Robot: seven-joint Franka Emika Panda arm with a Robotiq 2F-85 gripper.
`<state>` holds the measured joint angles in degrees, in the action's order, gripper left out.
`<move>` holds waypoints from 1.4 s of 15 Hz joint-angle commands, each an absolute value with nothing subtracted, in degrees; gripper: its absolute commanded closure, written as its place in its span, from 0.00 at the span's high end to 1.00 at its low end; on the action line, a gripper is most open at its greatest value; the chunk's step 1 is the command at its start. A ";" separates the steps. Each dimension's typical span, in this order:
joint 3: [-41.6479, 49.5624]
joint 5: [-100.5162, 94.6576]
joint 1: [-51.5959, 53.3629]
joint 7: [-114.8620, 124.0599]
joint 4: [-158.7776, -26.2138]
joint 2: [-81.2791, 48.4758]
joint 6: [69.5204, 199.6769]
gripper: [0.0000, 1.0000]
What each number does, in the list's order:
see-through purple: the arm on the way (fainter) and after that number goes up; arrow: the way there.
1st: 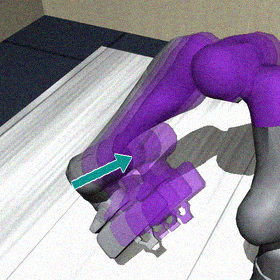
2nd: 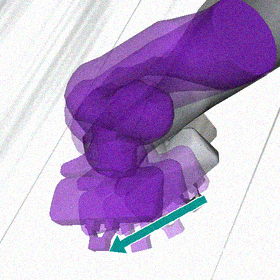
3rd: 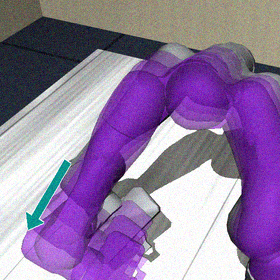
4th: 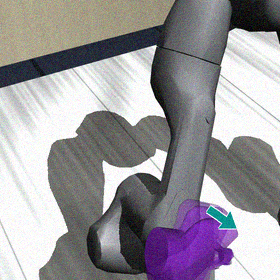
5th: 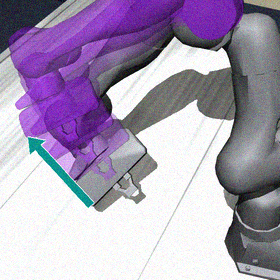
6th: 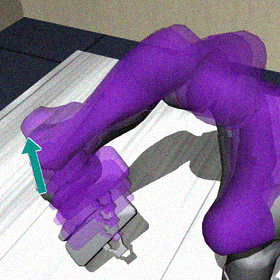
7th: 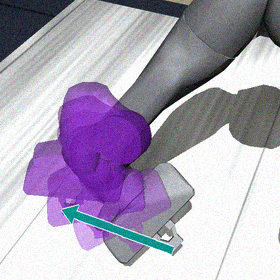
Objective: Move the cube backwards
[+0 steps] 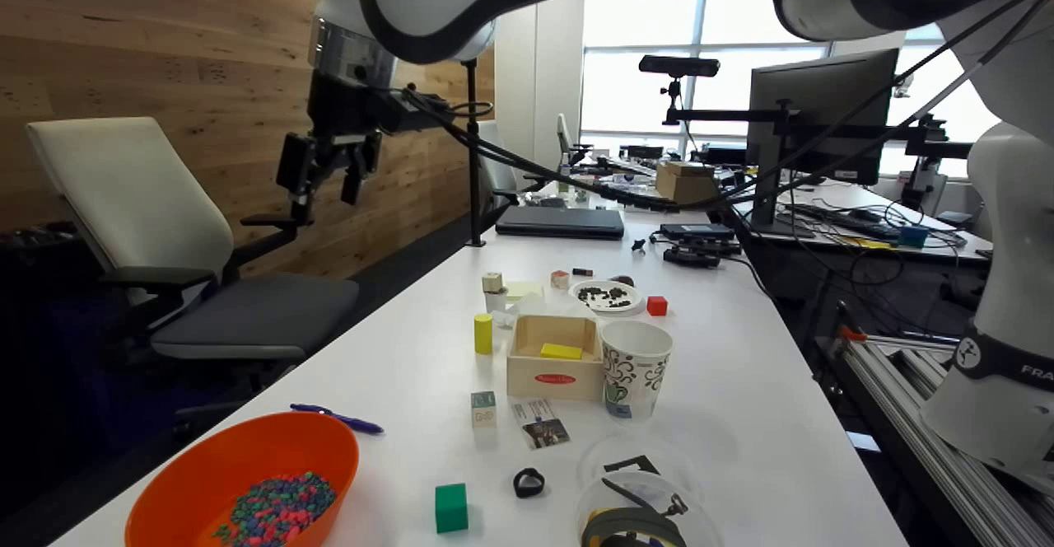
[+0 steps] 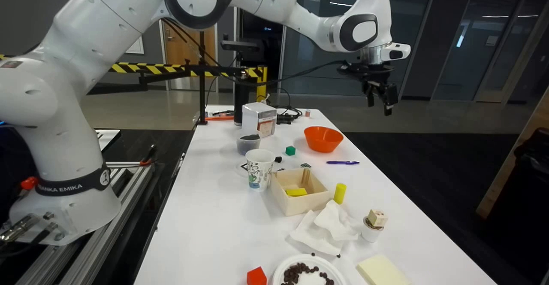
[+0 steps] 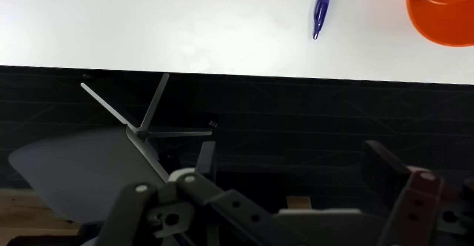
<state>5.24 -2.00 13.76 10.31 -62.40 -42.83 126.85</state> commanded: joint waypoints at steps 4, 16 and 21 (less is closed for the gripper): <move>4.94 -5.00 14.70 16.10 -82.78 -30.07 137.35 1.00; 5.66 -9.02 15.06 25.14 -97.36 -23.42 148.58 1.00; 5.63 -9.04 15.07 25.25 -97.62 -23.09 148.58 1.00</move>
<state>6.93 -8.34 16.28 24.95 -97.68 -23.17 148.74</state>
